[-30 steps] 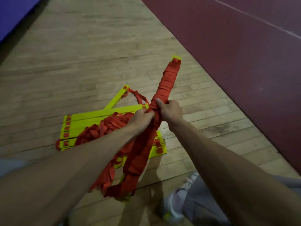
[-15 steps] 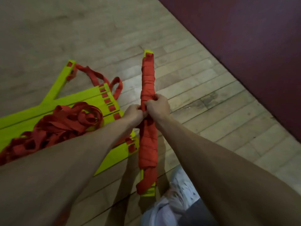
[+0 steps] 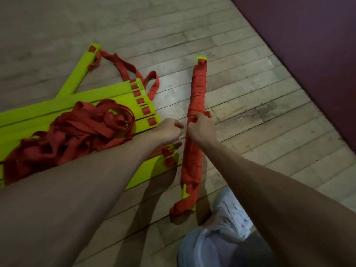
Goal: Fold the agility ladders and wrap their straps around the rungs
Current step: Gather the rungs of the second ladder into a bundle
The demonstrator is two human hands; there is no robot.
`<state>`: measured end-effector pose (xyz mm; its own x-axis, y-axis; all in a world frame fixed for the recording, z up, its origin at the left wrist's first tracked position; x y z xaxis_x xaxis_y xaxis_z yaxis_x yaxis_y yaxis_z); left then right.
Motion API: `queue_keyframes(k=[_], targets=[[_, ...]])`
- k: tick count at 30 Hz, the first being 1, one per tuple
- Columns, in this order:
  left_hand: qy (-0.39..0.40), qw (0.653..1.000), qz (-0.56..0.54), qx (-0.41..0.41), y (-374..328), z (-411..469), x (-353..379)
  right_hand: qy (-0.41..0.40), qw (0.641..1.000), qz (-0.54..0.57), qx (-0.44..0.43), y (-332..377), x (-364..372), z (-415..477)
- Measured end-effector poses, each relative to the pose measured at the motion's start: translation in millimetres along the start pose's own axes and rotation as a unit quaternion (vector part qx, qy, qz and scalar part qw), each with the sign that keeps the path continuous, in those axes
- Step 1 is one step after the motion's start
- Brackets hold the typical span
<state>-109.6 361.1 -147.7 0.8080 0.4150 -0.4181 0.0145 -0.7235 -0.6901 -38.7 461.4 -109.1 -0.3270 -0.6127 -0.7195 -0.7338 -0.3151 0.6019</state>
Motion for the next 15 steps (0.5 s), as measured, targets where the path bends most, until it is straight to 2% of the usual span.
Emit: queue_keyframes(k=[4, 8, 12, 15], targets=[[-0.011, 0.998, 0.053, 0.012, 24.3, -32.6, -49.5, 0.067, 0.994, -0.051, -0.075, 39.7, 31.9, -34.3], [-0.030, 0.994, 0.103, 0.026, 56.2, -59.1, -101.2, 0.124, 0.989, -0.077, -0.029, 43.2, 74.5, -55.6], [-0.068, 0.994, 0.079, 0.033, 72.5, -59.9, -149.0, 0.150, 0.983, -0.106, -0.003, 28.5, 101.0, -54.7], [-0.125, 0.988, 0.071, 0.052, 69.4, -51.3, -182.7, 0.145, 0.980, -0.138, 0.006, 19.9, 106.0, -49.5]])
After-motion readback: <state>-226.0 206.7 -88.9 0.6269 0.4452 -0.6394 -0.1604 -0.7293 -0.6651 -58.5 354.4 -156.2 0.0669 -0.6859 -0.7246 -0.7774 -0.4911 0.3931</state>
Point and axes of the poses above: each hand's wrist, its own z-axis towards the middle knuckle, its own x-axis out of the palm, y = z × x, the point moved 10 cm from there along z, towards the middle knuckle, and after that the axes turned 2 degrees about -y, right-handed, at the moved point
